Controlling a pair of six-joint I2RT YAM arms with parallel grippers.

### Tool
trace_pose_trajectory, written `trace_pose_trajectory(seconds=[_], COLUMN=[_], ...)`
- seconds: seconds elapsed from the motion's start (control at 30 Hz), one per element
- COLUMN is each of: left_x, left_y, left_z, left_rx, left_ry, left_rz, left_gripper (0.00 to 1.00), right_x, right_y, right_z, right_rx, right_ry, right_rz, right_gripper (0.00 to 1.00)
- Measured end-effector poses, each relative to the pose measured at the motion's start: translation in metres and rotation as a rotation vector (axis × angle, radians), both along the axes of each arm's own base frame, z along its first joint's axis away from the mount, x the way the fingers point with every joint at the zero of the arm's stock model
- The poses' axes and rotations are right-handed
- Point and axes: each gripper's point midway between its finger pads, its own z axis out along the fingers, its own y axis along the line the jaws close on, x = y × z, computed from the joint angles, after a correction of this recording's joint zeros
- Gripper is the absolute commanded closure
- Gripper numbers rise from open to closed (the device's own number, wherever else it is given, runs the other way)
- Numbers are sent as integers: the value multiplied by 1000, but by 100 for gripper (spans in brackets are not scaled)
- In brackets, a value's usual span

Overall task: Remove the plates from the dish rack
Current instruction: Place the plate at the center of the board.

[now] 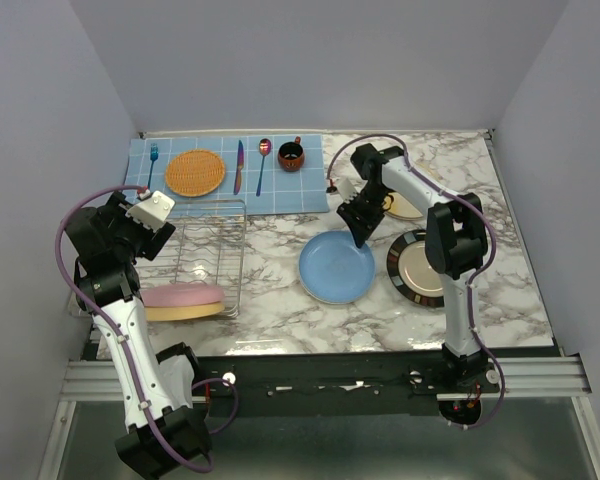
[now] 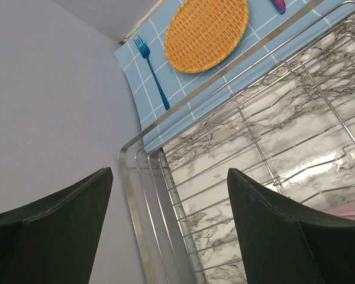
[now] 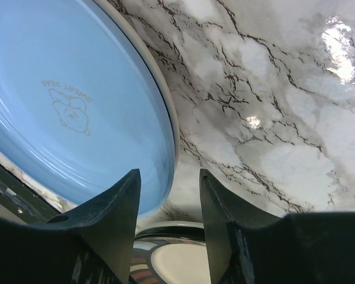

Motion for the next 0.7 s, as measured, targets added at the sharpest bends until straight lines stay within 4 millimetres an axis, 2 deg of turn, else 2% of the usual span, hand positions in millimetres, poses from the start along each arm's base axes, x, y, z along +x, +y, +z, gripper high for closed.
trace_pose_trajectory(seconds=[0.27,0.37,0.4,0.43,0.47,0.53,0.7], left_x=[-1,-1,-1,-2,-3,-6,-17], left_y=[0,-1,-1,-2,-3,-8,-20], left_z=[-1,-1,-1,-2,-3,-5,3], left_rx=[1,6,10,15,19,32,100], left_ry=[0,-1,0,3,12,32,85], left_rz=[0,-3,-6,-15,-26,-60,-174], left_gripper=[13,13,13,13,13,13,13], right_x=[2,5,7,9,11,16,19], right_y=[-1,-2,-1,-1,0,3,16], right_z=[0,7,14,22,30,51,128], right_rx=[-10,-13,-8,-5,0,16,93], right_ry=[-15,-44,-67,-93,-120,-190,-435], right_rz=[-11,-22,-26,-31,-33,-44,-38], right_gripper=[45,44,44,33,29,27,27])
